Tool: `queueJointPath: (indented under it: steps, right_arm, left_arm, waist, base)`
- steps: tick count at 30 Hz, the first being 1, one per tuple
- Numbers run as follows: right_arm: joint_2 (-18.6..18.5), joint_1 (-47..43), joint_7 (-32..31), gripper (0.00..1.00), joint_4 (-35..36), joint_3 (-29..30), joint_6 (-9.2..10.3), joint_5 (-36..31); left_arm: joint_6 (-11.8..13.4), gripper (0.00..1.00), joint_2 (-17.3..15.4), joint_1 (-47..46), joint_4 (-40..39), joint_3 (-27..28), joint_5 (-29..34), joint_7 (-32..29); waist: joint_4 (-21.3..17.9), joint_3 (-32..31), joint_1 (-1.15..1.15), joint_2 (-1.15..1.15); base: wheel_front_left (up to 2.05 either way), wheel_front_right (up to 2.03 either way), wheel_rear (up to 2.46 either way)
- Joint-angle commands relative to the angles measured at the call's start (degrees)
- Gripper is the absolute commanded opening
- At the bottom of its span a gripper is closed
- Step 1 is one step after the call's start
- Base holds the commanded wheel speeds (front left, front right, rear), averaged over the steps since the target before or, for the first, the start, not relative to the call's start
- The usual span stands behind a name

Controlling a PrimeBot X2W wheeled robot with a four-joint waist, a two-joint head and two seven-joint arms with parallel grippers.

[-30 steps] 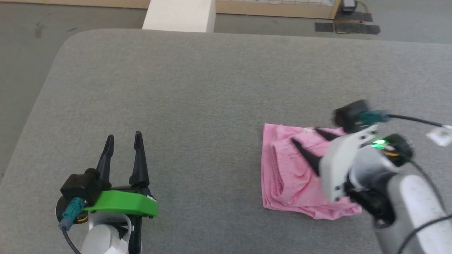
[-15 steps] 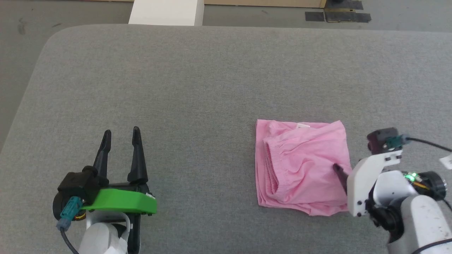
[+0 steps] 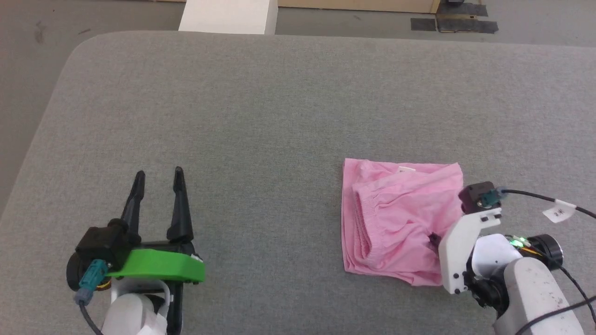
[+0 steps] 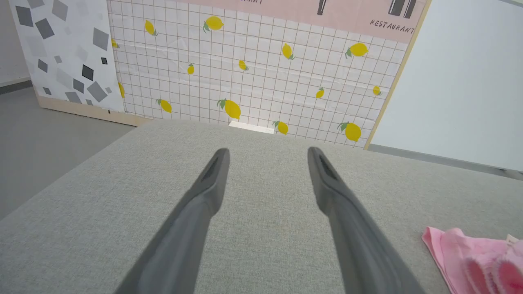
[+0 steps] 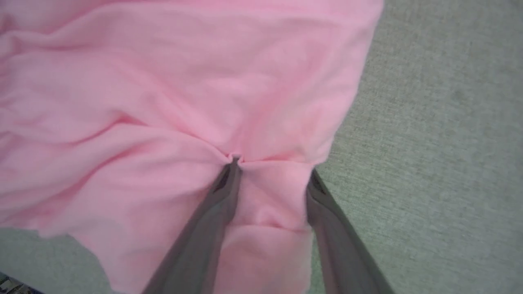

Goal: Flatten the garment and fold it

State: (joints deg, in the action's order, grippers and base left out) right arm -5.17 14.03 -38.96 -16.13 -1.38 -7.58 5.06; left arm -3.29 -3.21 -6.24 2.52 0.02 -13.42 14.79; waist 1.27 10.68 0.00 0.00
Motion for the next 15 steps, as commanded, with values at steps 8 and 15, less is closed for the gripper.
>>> queueJointPath:
  steps: [8,15]
  right_arm:
    - [-6.21,6.48,-0.52,0.00,-0.80,-10.70,0.09,4.34]
    - [-16.85,13.62,-0.89,0.00,-1.67,-16.54,0.09,8.67]
  left_arm:
    - [0.87,1.00,0.24,2.46,-2.96,2.80,0.44,0.21]
    - [0.79,1.00,-0.21,0.54,-4.47,3.17,1.49,0.21]
  waist:
    - [-9.85,0.30,0.00,0.00]
    - [-19.24,3.59,0.00,0.00]
  base:
    - [0.00,0.00,0.00]
    - [0.00,0.00,0.00]
